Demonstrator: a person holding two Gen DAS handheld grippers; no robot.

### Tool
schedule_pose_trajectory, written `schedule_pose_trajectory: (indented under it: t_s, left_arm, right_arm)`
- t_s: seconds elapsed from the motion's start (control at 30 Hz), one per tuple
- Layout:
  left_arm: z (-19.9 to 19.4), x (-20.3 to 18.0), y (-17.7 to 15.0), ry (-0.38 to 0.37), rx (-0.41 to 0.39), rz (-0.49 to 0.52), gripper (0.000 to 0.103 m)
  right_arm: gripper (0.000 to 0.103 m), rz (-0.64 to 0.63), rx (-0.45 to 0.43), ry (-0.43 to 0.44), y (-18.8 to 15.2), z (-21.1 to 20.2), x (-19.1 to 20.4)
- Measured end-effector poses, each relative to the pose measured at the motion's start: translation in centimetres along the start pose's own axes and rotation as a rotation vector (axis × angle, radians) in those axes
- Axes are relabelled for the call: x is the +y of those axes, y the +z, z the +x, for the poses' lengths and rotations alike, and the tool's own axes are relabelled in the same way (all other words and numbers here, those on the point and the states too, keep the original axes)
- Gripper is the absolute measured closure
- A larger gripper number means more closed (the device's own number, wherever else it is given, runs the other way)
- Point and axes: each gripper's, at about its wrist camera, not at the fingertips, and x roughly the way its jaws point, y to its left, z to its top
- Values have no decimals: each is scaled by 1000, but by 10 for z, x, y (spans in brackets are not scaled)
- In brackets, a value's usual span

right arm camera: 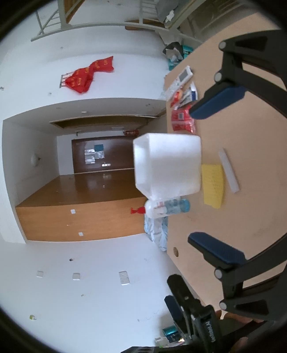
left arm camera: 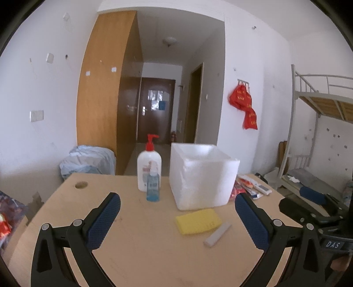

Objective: Organize soft objects
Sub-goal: 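Withdraw both grippers from the foam box back over the table, then move the left gripper to the yellow foam net and close on it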

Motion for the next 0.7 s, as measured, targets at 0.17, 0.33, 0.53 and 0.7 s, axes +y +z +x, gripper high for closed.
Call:
schedule_pose_trajectory:
  t_s: [0.17,0.33,0.53,0.7]
  left_arm:
    - [12,-4,-16,-20,35,10,0]
    - [24,-7,-17,-20,57,21,0]
    - [40,-3,-19,-33,96,7,0]
    - [47,0,-24,-41,120,-7,0]
  right_arm:
    - [0,1,41,12,-12,9,2]
    - [0,-4,69,7,-12,17,3]
    - [0,10,106,11,-17,27,-1]
    - [0,15,134,5,-21,34,-4]
